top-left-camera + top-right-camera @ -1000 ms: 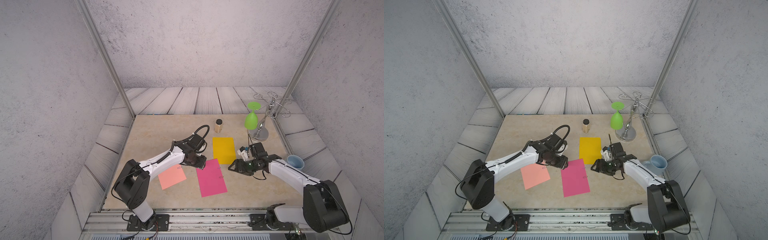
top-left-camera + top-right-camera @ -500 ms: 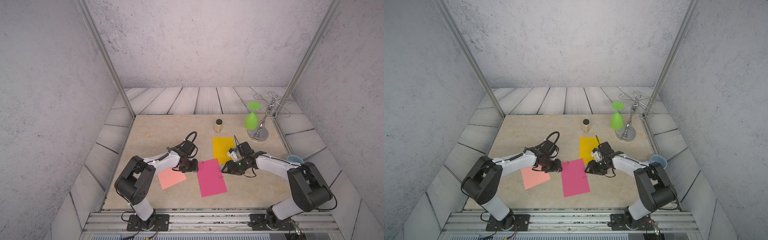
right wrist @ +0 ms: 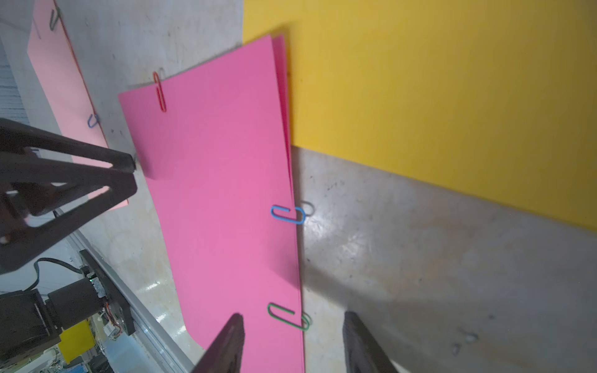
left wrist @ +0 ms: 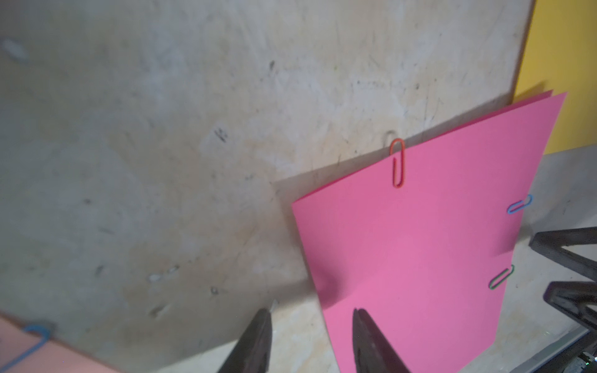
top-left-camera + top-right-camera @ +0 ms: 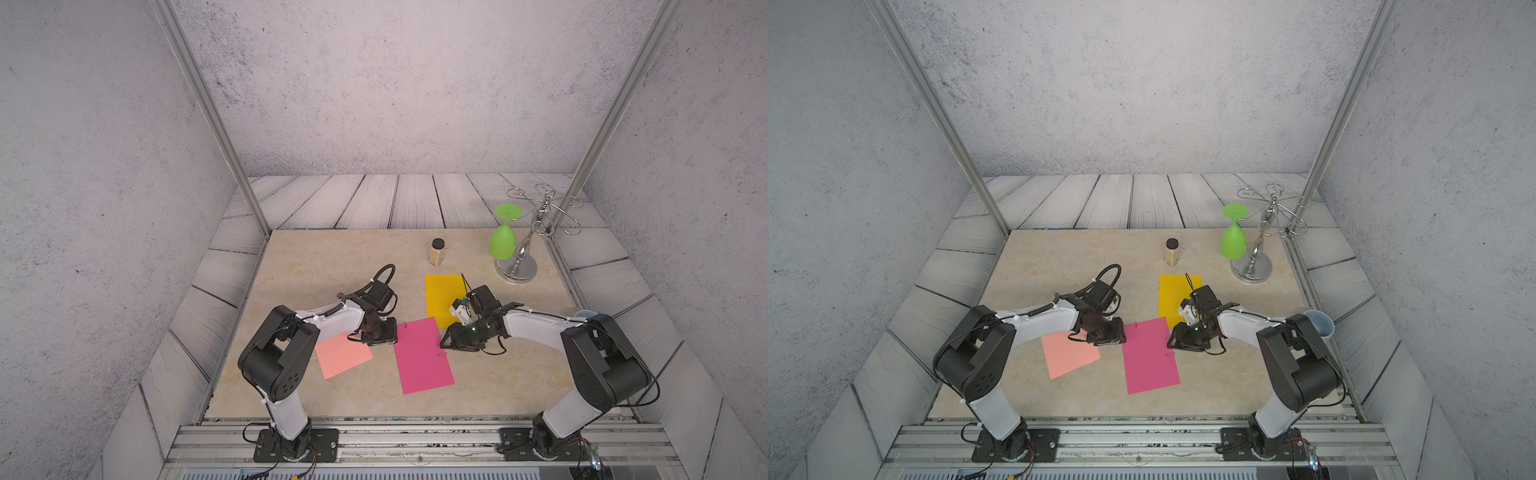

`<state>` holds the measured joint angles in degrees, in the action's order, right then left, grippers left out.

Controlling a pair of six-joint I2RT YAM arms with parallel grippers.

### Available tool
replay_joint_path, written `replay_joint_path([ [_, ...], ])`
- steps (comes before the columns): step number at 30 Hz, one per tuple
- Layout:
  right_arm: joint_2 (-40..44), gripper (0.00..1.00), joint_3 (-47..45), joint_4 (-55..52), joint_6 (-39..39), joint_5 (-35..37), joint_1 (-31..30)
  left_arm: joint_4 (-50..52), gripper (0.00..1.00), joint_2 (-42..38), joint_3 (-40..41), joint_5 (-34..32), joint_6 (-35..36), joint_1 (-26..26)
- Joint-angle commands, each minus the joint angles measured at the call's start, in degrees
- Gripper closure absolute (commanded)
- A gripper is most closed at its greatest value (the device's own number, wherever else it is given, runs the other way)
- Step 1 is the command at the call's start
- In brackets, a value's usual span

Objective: Unclip the paperclips from the documents
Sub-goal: Pick up the document from the center of the board.

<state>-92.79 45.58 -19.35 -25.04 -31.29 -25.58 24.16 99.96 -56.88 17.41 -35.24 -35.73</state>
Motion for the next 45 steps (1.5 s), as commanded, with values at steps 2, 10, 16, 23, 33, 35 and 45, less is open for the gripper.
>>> replay_joint_path([
  [2, -1.62, 0.51, 0.85, 0.33, -0.01, 0.79, -0.38, 1.53, 0.58, 1.79, -1.29, -0.51, -1.34, -0.70],
  [10, -2.74, 0.56, 1.24, 0.71, 0.07, 1.04, -0.63, 2.16, 0.65, 2.96, -2.44, -0.95, -1.58, -1.62],
  [16, -3.45, 0.64, 1.80, 0.81, -0.12, 1.05, -0.95, 2.55, 0.67, 3.39, -2.76, -1.15, -1.56, -1.71],
  [23, -4.48, 0.71, 1.92, 1.59, -0.37, 1.11, -1.13, 2.81, 0.70, 3.95, -3.37, -0.97, -1.58, -1.84],
  [33, -5.73, 0.74, 2.58, 1.78, -0.51, 0.76, -1.57, 3.41, 0.71, 5.38, -4.20, -0.81, -1.49, -2.16],
  [35, -5.83, 0.74, 2.49, 1.85, -0.53, 0.70, -1.66, 3.35, 0.71, 5.57, -4.37, -0.67, -1.55, -2.24],
  [45, -6.47, 0.73, 2.23, 2.39, -0.87, 0.21, -1.92, 3.10, 0.71, 6.33, -4.42, -0.10, -1.49, -2.32],
])
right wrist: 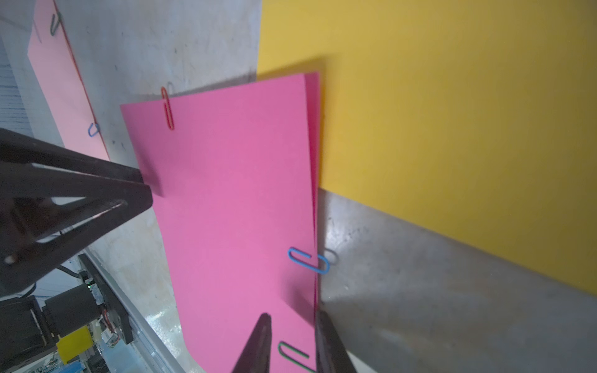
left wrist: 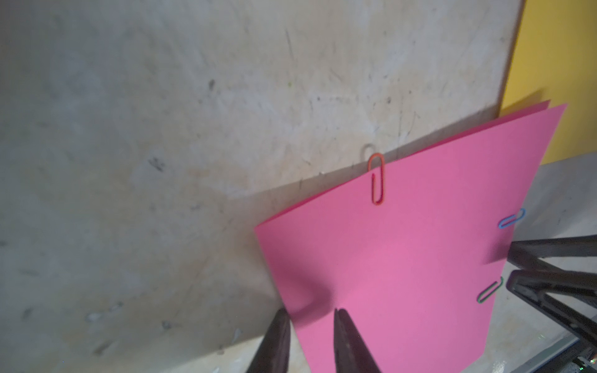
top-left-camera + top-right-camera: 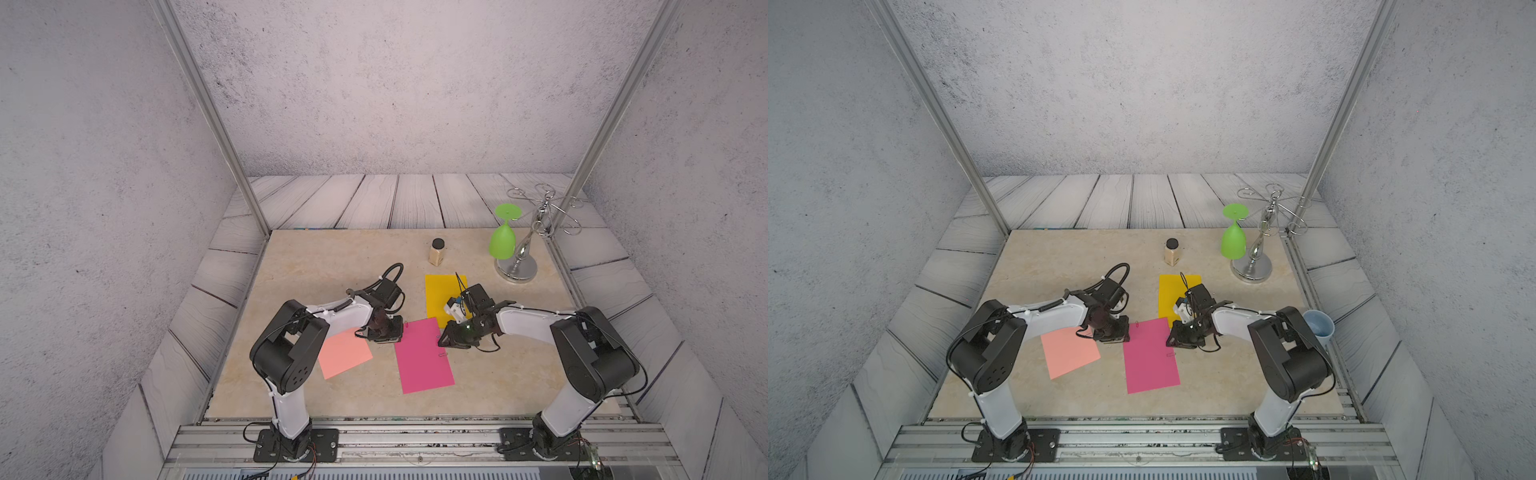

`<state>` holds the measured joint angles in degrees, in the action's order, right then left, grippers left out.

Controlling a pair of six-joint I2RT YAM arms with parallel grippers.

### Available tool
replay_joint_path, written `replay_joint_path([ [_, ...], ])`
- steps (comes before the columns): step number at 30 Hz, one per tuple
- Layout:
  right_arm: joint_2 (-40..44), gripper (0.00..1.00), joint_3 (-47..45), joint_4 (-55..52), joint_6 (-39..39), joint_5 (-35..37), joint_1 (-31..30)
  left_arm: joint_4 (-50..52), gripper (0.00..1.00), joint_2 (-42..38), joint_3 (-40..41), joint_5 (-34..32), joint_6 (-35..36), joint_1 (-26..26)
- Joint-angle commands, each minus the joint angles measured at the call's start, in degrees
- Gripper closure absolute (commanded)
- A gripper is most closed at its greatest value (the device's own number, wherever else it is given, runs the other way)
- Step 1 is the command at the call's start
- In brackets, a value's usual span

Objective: Unclip the paperclips from the documents
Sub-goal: Pick up the document from the center of the board.

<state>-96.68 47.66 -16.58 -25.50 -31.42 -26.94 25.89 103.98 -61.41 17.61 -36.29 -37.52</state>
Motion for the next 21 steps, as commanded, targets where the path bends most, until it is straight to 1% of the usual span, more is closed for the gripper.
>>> replay_joint_path([
  [1, -2.71, 0.73, 0.19, -0.38, -0.39, 0.24, -0.54, 1.27, 0.71, 2.36, 0.08, -0.21, -0.51, -0.54],
  [15, -3.72, 0.71, 0.43, -0.04, -0.61, -0.65, -0.92, -0.33, 0.70, 2.93, 0.17, 1.27, -1.15, -0.62],
  [18, -3.86, 0.69, 0.53, 0.05, -0.72, -0.91, -0.93, -0.68, 0.70, 3.07, 0.38, 1.64, -1.31, -0.63],
  [21, -3.94, 0.65, 0.47, 0.51, -1.12, -1.36, -0.96, -0.98, 0.70, 3.15, 0.34, 1.90, -1.41, -0.62],
])
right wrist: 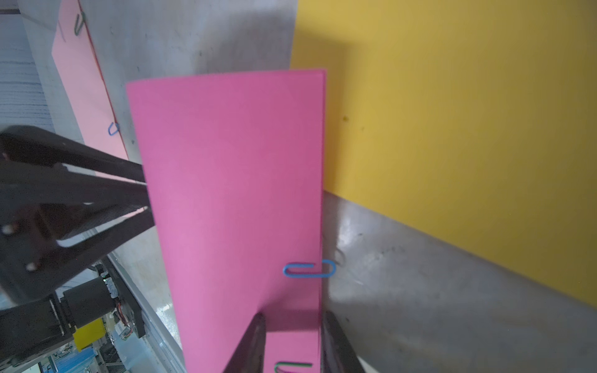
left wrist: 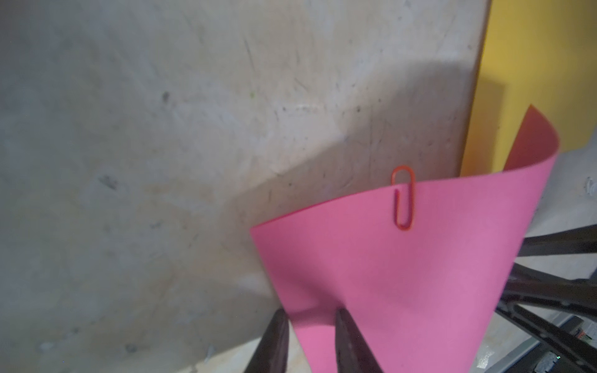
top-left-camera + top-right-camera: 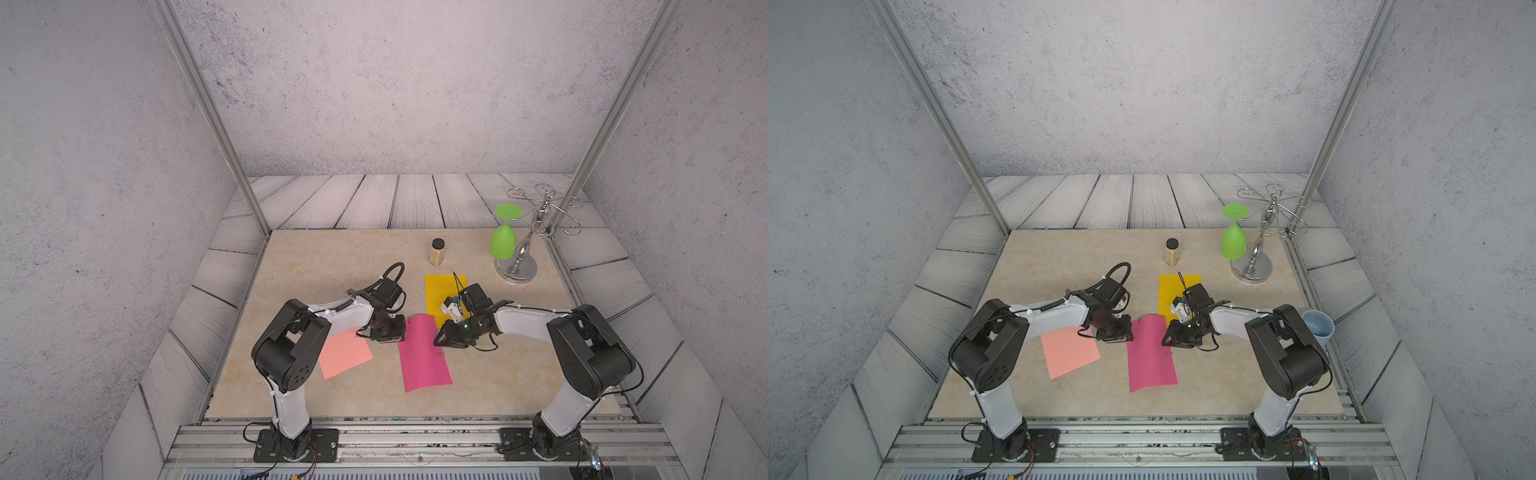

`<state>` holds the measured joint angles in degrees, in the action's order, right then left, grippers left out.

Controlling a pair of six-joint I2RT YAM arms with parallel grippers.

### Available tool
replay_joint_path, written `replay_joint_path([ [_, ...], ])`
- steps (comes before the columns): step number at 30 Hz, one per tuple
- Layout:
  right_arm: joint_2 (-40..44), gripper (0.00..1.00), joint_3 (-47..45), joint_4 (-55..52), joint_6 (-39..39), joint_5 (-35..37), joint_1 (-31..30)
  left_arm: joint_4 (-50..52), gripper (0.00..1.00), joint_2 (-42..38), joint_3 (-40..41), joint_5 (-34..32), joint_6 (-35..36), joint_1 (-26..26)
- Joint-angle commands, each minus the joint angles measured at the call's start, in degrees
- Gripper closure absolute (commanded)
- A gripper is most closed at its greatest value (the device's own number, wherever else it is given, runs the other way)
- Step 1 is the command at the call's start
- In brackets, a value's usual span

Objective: Unclip the paperclips from the documents
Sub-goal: Pick up the document from the center of the board.

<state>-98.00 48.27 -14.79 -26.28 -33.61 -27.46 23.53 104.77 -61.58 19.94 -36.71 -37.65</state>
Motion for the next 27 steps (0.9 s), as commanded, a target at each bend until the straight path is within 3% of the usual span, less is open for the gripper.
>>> replay_joint_path([
  [1, -2.60, 0.63, -0.21, -1.00, -0.58, 0.61, -0.50, 1.38, 0.70, 2.37, 0.57, -0.49, -0.89, -0.45],
  [9, -1.76, 0.38, -1.64, 4.13, -2.76, -2.33, -0.49, 0.91, 0.70, 2.96, 0.45, 0.09, -1.02, -0.50],
  [15, -0.66, 0.26, -2.49, 7.37, -4.21, -4.00, -0.83, 0.29, 0.70, 3.43, -0.09, 0.62, -1.43, -0.76],
  [21, -1.03, 0.20, -1.94, 7.59, -4.04, -4.60, -2.29, -0.06, 0.70, 4.20, -0.94, 0.88, -1.70, -1.21],
  [27, -2.26, 0.21, -1.11, 6.77, -3.92, -4.12, -3.80, -0.01, 0.70, 4.13, -1.19, 0.82, -1.81, -1.37],
])
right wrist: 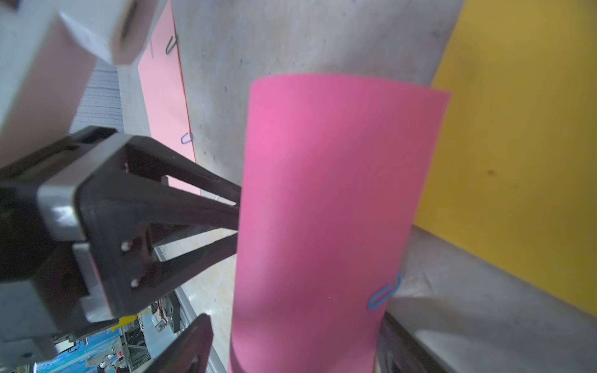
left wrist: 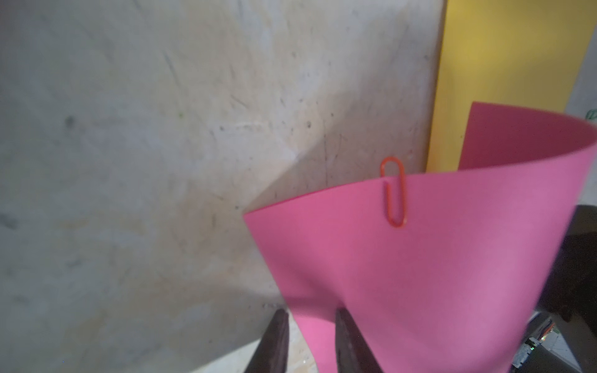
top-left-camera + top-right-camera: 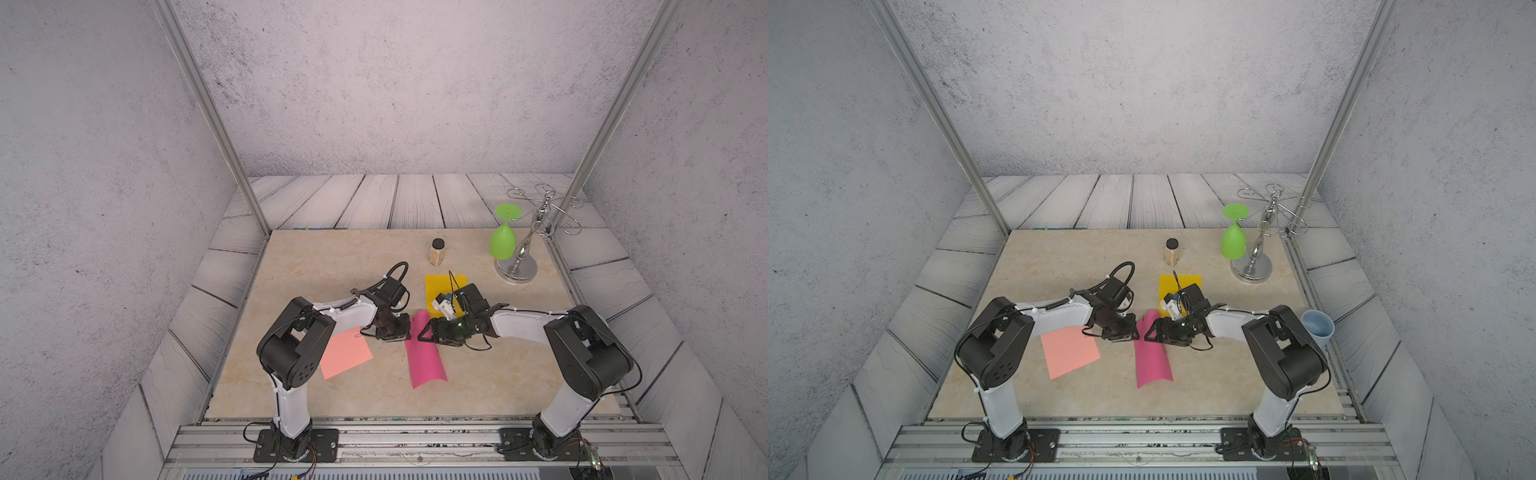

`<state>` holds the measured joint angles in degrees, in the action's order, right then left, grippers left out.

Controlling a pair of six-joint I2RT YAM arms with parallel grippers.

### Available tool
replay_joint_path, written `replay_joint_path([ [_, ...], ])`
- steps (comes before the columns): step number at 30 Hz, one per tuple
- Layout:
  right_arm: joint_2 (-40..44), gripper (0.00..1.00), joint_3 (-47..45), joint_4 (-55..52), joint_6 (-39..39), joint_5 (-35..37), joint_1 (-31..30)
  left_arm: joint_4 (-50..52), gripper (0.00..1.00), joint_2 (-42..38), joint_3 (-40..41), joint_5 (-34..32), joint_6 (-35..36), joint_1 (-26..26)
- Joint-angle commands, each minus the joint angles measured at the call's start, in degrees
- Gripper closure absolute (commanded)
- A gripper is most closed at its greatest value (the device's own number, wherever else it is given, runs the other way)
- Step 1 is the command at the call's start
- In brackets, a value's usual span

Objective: Unclip the paperclips from the documents
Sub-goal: Pick up the document from the center of the board.

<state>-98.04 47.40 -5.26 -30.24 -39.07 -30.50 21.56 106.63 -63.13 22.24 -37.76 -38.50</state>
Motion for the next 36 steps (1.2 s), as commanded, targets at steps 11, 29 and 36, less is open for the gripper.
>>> replay_joint_path([
  [11, -1.07, 0.49, -0.24, -2.75, -0.39, 1.82, -0.88, 2.32, 0.70, 1.14, 0.69, -1.85, -0.82, -0.52],
  [29, 6.94, 0.71, 1.18, -3.95, -2.86, -1.06, 0.03, 7.74, 0.67, -15.64, 1.51, -4.60, 0.80, 2.87],
  [36, 11.32, 0.72, -0.30, 0.90, -6.92, -6.83, 1.90, 2.83, 0.61, -23.27, 5.66, 0.09, 1.53, 6.47],
])
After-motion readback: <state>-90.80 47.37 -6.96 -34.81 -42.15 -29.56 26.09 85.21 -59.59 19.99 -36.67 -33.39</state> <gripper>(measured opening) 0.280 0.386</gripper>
